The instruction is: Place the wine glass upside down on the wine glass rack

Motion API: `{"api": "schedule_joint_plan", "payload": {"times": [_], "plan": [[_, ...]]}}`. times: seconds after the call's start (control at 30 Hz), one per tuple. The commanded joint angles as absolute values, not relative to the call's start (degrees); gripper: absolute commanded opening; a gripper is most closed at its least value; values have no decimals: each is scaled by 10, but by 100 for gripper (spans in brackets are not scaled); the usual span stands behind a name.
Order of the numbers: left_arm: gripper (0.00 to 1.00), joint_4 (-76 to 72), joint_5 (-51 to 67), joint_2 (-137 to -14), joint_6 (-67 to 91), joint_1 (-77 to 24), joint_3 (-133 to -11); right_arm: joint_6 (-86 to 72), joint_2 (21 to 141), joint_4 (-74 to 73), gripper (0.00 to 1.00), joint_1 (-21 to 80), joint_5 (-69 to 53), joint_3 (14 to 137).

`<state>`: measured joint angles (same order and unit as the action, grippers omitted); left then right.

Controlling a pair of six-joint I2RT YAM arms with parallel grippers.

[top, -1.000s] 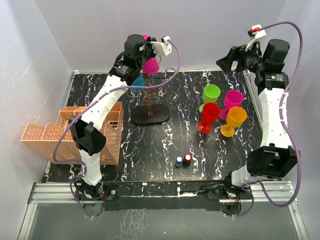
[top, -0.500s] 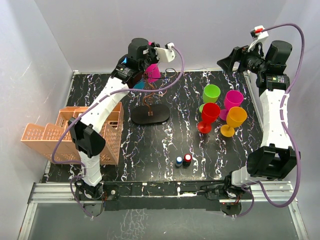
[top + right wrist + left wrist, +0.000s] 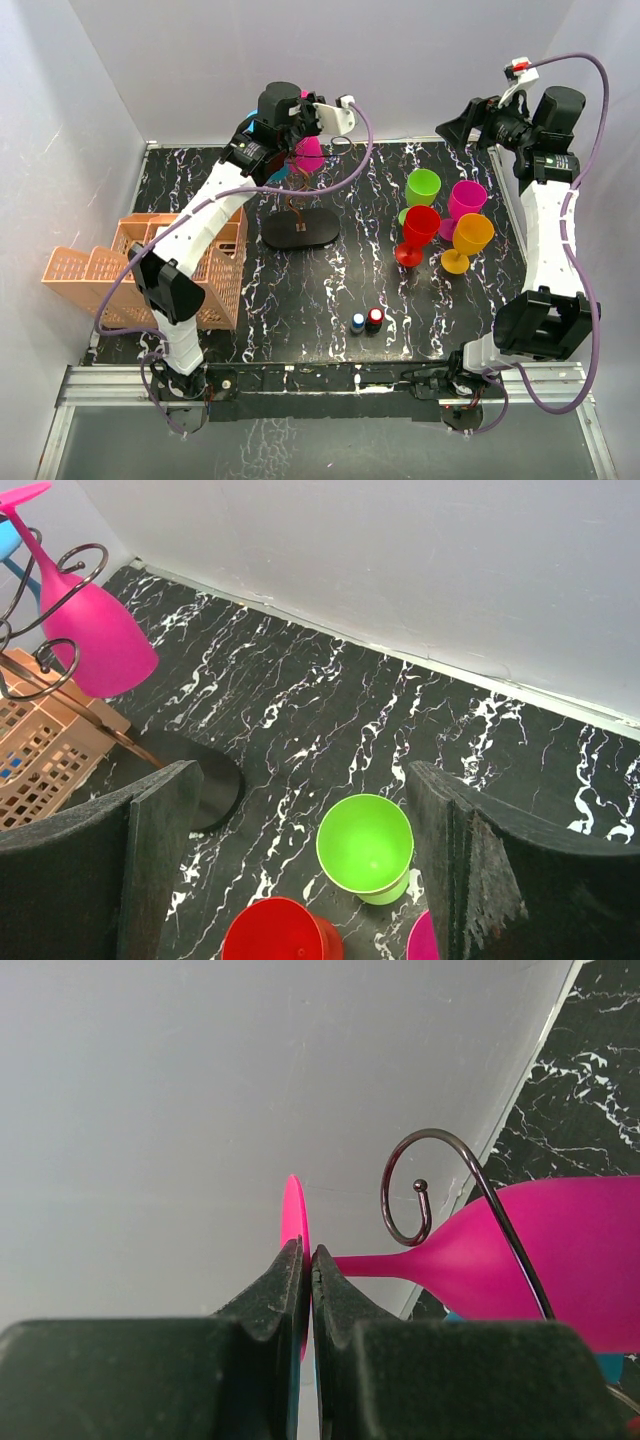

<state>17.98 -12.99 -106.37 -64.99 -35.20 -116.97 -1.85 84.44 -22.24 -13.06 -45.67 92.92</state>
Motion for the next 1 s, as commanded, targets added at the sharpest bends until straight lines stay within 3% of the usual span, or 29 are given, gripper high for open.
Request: {"api": "schedule_joint_plan", "payload": {"times": [0.0,0.97], "plan": [[0,173,-139,-1009,-656,-364,-1163,-28,815,-180,90,-139,-474,927],[0,120,-136,-1048,-677,-399,-1153,-57,801,-147,91,-164,-507,898]]}}
